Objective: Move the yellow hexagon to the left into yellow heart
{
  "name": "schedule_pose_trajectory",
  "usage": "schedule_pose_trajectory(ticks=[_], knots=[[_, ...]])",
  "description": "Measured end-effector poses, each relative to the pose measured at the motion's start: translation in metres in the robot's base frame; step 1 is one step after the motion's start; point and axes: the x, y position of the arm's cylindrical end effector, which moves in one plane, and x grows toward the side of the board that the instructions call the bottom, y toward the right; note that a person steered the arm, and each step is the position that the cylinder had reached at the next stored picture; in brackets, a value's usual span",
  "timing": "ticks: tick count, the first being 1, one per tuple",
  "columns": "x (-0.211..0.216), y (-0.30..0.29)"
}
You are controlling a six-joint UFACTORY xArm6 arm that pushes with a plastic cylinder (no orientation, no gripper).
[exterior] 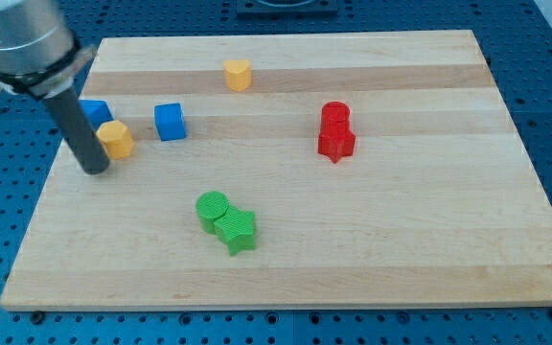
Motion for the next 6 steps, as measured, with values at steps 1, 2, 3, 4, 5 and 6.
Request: schedule_pose_trajectory(ticks=[1, 2, 3, 4, 5, 6], knots=[[-0.026, 0.008], [-0.061, 0.035], [-0.078, 0.044], [-0.052, 0.044], [-0.039, 0.049], [-0.058, 0.074]])
